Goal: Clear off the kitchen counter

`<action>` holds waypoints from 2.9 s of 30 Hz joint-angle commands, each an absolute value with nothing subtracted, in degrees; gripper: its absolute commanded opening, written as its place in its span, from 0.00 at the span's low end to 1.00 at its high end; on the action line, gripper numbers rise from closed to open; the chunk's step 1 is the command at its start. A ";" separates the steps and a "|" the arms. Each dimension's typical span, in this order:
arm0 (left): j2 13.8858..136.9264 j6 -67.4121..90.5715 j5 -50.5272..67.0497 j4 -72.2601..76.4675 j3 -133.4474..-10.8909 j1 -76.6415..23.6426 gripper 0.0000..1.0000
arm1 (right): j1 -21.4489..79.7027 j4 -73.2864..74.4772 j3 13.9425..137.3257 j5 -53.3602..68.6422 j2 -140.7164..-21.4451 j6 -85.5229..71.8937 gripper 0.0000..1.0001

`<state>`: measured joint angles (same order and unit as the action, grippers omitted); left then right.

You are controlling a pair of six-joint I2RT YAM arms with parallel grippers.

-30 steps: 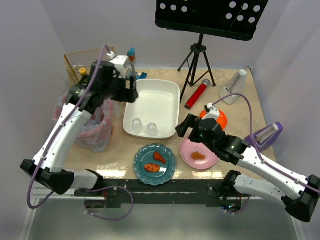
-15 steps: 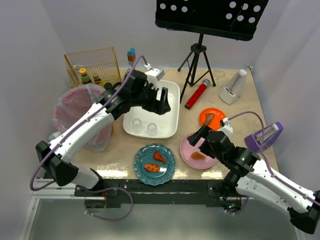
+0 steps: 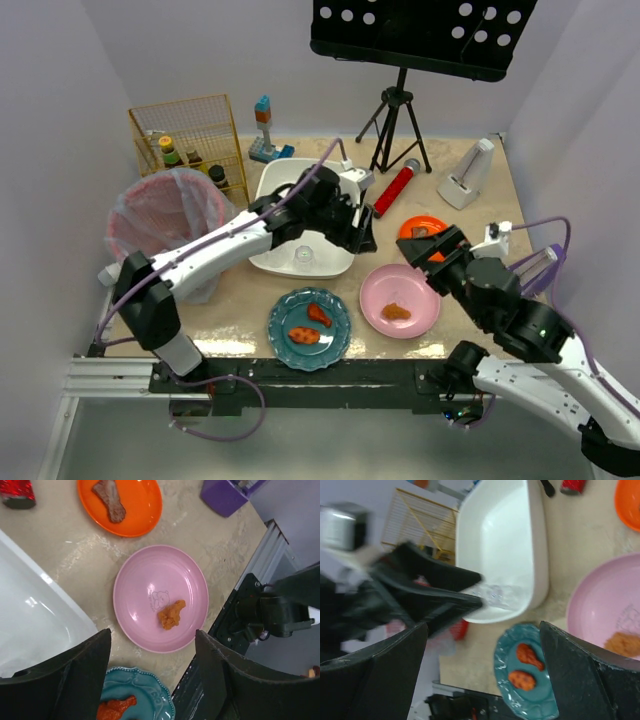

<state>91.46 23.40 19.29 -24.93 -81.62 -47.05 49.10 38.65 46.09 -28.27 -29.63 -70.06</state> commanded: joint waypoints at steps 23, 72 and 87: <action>117.94 13.45 21.63 -18.36 -88.42 -51.24 0.70 | 48.96 37.70 56.86 -30.85 -30.50 -60.47 0.98; 124.20 13.18 22.23 -21.36 -93.78 -52.82 0.00 | 48.96 36.38 54.93 -30.15 -30.41 -59.59 0.98; 118.57 16.17 27.16 -22.84 -96.76 -48.17 0.00 | 48.96 37.53 55.28 -31.20 -30.06 -59.68 0.98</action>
